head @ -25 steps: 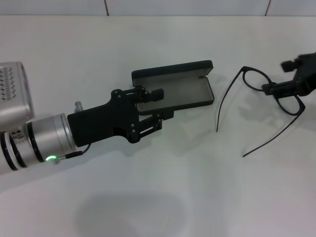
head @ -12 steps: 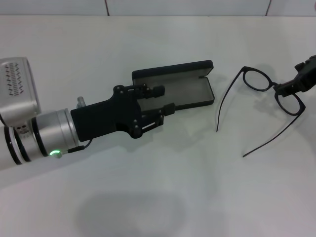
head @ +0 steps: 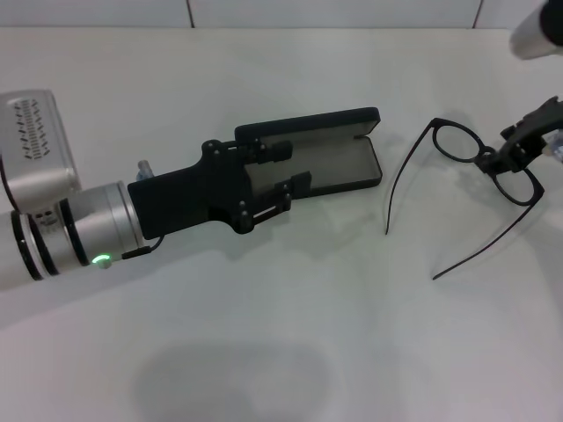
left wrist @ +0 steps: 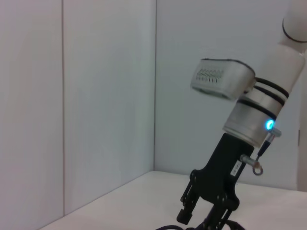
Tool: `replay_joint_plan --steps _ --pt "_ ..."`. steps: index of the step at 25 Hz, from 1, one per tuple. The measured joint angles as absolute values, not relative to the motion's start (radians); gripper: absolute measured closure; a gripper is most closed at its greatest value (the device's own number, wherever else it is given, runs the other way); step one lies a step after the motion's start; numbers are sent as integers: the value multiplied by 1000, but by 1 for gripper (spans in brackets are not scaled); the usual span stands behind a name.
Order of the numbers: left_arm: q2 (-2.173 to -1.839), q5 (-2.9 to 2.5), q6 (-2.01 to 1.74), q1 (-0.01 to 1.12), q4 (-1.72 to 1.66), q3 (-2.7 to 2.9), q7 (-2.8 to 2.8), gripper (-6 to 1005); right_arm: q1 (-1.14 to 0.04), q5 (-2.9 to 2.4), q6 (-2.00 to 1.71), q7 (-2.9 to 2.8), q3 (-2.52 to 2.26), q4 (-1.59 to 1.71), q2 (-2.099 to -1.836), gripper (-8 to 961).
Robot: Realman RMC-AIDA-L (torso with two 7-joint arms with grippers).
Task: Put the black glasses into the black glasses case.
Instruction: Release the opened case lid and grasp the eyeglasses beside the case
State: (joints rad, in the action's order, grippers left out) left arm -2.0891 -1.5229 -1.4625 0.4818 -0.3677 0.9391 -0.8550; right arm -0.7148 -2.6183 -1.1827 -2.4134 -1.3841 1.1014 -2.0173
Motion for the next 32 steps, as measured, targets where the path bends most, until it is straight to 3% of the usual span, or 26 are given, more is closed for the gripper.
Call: replay_joint_plan --steps 20,25,32 --pt "-2091 -1516 -1446 492 -368 937 -842 537 -772 -2597 -1062 -2414 -1441 944 -2026 528" --pt "-2091 -1515 -1446 491 -368 937 -842 536 -777 -2590 -1059 -2414 -1440 926 -2024 674" --pt "-2091 -1515 -1453 490 -368 937 -848 535 -761 -2589 -1068 -2416 -1433 938 -2022 801"
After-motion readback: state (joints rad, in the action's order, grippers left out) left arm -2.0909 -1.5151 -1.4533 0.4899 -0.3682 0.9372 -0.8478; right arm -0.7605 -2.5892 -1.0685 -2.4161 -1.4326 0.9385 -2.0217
